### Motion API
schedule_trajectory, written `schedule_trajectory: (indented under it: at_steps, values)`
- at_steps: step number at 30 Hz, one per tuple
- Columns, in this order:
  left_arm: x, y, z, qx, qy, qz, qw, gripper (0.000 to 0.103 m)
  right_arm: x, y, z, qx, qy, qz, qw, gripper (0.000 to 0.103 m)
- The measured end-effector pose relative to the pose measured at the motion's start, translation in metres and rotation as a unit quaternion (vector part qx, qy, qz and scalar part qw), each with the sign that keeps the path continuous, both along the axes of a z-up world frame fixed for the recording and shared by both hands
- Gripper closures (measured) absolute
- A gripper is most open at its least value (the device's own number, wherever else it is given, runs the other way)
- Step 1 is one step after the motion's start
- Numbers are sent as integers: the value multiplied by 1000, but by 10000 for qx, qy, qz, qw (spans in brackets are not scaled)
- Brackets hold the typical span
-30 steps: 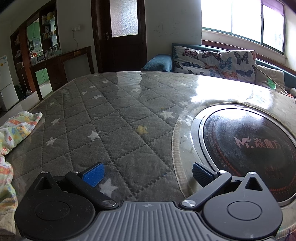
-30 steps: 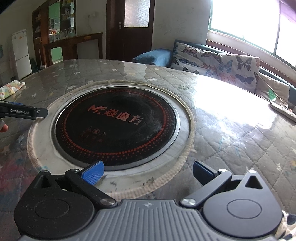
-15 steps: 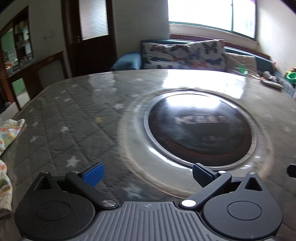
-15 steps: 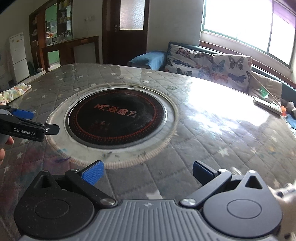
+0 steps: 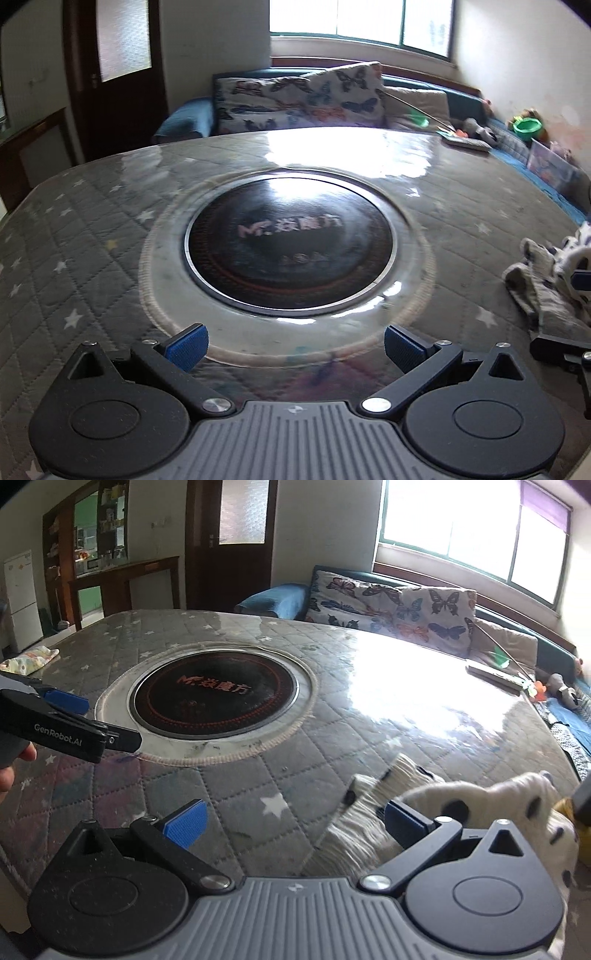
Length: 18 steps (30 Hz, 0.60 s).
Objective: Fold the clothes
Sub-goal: 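Move both tools over the table toward the bunched polka-dot garment, then lower the left tool onto the garment waistband and close its fingers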
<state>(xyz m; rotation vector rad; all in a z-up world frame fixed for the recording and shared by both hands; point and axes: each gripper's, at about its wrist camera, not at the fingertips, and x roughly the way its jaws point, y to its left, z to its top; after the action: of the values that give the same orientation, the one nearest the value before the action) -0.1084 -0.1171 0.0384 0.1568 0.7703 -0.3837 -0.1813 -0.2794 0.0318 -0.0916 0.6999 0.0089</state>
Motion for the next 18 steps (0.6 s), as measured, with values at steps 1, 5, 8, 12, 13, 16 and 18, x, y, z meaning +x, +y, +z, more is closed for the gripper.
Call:
schedule_trajectory:
  at_steps: [1,5,8,12,13,16,18]
  values:
    - [-2,-3,1,12,-1,-53,10000,0,-3,-1,1,-9,-14,-21,10000,1]
    - [-7,-14,4,40,-7,-283,9996,0,-13,-9,3,-19,-62,-180,9998,4]
    - [-10,-22,6,30,8,-465,9989,0,-18,-22,2,129,-57,-394,9991,6]
    - [-12,-36,8,97,48,-703,9975,0,-26,-35,1,212,-57,-645,9977,9]
    - [-13,-39,8,101,62,-763,9970,0,-27,-39,1,225,-57,-701,9973,10]
    - [-15,-49,10,91,109,-945,9954,0,-30,-48,1,239,-53,-860,9960,12]
    - [-16,-56,12,85,141,-1067,9942,0,-32,-53,0,216,-58,-953,9952,15]
